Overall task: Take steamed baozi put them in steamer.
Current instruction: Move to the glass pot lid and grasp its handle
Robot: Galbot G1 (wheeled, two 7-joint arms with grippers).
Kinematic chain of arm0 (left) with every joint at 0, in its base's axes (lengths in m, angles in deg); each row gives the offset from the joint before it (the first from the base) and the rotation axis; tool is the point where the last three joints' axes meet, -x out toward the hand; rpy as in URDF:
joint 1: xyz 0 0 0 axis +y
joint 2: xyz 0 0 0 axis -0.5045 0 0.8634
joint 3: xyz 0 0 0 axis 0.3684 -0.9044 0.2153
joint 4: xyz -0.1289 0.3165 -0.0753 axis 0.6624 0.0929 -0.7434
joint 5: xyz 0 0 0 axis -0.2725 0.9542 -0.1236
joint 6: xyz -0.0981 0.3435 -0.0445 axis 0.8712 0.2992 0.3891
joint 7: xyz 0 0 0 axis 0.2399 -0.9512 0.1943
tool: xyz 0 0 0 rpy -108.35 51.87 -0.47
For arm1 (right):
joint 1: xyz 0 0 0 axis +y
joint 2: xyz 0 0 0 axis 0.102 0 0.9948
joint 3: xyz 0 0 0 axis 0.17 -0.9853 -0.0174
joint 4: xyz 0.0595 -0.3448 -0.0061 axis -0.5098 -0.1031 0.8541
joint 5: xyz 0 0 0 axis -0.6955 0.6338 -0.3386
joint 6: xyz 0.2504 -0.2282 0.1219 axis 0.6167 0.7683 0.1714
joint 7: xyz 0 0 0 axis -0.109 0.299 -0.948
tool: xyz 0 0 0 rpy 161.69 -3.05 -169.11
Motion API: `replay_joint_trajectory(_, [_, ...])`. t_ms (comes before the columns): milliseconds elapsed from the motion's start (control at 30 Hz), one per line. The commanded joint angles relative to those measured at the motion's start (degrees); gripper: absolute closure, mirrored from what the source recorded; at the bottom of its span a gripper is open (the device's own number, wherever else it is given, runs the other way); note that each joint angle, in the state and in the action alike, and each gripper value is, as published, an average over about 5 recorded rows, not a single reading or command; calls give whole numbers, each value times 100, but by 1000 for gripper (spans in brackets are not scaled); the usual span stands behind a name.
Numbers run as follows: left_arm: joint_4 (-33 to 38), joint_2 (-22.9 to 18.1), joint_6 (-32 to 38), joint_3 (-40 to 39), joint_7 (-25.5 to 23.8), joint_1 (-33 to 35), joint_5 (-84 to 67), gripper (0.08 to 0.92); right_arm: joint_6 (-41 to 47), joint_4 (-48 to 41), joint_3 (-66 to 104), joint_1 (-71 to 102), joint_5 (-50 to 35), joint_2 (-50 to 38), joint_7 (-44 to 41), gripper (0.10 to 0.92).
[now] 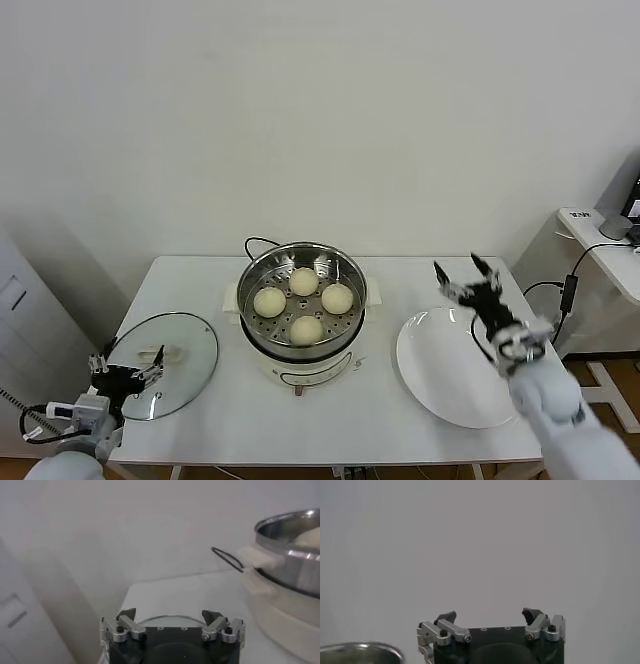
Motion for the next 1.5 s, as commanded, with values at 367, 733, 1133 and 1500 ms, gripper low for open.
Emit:
replay_joint_trajectory(367, [-2592, -474, 2986, 153, -87, -473, 7737, 177, -222, -45, 1320, 1205, 937, 1678, -279, 203])
replay_joint_trajectory(733, [-3045, -673, 3128, 228, 362, -729, 8734, 177, -244, -222, 1308, 1130, 983, 1704, -349, 203])
replay_joint_trajectory(1133, [-3041, -860, 2959, 331, 359, -1158, 8894, 177, -326, -312, 1308, 1141, 1071, 1718, -512, 203])
replay_joint_trajectory(1500, [-3222, -997, 2812, 305, 96, -1409, 8930, 177, -362, -324, 1277, 1121, 1068, 1699, -578, 203])
